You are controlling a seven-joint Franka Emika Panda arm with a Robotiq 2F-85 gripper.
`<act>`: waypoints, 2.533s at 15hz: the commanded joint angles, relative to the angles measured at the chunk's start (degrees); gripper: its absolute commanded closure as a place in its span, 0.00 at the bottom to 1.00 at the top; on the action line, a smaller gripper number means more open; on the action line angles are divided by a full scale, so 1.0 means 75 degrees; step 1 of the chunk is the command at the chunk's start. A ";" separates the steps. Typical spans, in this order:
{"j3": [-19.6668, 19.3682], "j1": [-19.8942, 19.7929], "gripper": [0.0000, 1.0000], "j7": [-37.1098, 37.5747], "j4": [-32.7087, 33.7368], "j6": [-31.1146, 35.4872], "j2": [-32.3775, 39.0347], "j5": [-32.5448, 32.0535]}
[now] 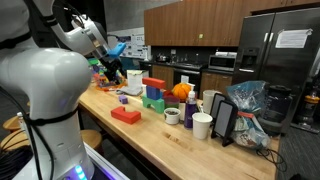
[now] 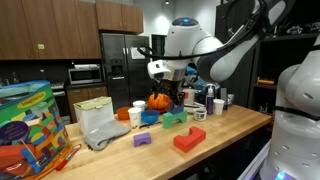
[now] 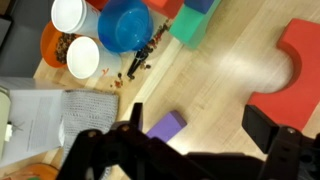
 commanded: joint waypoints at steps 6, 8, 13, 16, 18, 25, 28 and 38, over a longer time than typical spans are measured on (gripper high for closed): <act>0.0162 0.0719 0.00 0.0006 -0.0021 0.0778 0.1512 0.1477; 0.0213 0.0689 0.00 0.0167 -0.0019 0.1055 0.1813 0.1810; 0.0258 0.0354 0.00 0.1226 0.0166 0.2091 0.2375 0.1662; 0.0267 0.0076 0.00 0.2049 0.0348 0.2650 0.2592 0.1438; 0.0249 -0.0062 0.00 0.2434 0.0518 0.2881 0.2824 0.1388; 0.0288 -0.0142 0.00 0.2517 0.0673 0.2666 0.3169 0.1399; 0.0296 -0.0143 0.00 0.2563 0.0724 0.2604 0.3230 0.1340; 0.1054 -0.0046 0.00 0.0852 0.0860 0.2873 0.3891 0.5436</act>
